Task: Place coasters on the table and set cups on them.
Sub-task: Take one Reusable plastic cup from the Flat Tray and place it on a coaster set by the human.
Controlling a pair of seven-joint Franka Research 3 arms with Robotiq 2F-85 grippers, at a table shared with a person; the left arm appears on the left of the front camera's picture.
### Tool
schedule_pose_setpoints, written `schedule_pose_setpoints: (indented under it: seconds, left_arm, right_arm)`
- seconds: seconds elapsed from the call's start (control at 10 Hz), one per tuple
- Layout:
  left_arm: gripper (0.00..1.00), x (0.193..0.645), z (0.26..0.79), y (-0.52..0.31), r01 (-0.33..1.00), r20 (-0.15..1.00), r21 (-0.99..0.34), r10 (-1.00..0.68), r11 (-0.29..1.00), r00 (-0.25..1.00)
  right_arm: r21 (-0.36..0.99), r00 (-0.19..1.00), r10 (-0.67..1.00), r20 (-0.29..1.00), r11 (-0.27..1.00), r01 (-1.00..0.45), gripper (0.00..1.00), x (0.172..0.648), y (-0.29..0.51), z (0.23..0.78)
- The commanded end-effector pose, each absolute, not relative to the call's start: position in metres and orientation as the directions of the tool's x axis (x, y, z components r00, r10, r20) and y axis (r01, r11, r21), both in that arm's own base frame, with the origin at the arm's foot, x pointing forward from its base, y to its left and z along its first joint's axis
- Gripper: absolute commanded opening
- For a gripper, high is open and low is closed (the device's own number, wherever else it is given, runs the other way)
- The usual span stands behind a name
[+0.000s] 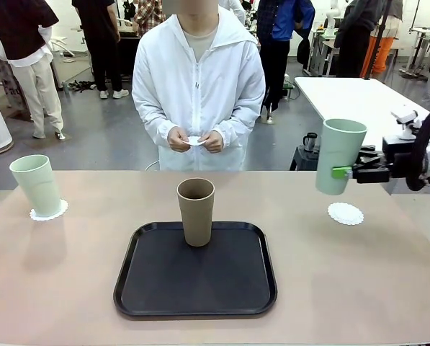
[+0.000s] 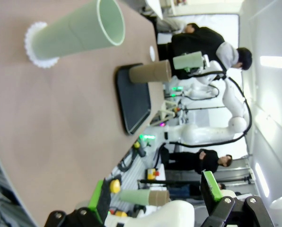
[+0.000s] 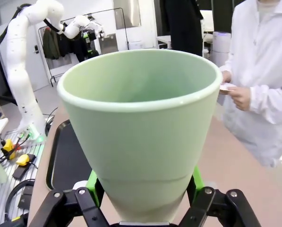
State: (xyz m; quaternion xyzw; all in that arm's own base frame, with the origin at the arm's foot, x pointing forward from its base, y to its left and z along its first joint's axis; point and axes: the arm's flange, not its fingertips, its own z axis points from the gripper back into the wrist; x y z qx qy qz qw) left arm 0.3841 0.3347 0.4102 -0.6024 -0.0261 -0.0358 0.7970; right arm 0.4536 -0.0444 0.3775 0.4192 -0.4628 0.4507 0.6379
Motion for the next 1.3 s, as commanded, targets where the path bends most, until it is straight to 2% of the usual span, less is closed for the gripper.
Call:
schedule_pose_setpoints:
  seconds: [0.0,0.4,0.8,0.9,1.2]
  left_arm:
    - [1.00,0.383,0.412,0.335,0.085,0.081,-0.958,-0.025,0.275,0.996]
    - [1.00,0.383,0.412,0.335,0.085,0.081,-0.958,-0.025,0.275,0.996]
    - [1.00,0.383,0.412,0.335,0.085,0.081,-0.958,-0.025,0.275,0.996]
    - [1.00,0.383,0.412,0.335,0.085,0.081,-0.958,-0.025,0.275,0.996]
    - [1.00,0.383,0.412,0.335,0.085,0.081,-0.958,-0.025,0.275,0.996]
  right_arm:
    - [0.105,0.141,0.154,0.978,0.223,-0.969,0.82,0.467,-0.070,0.372]
    - [0.070,0.116,0.142,0.983,0.294,-0.953,0.82,0.477,-0.125,0.361]
    - [0.065,0.121,0.131,0.984,0.373,-0.926,0.82,0.478,-0.135,0.356]
    - [0.080,0.134,0.142,0.981,0.337,-0.938,0.82,0.474,-0.138,0.356]
    - [0.080,0.134,0.142,0.981,0.337,-0.938,0.82,0.474,-0.138,0.356]
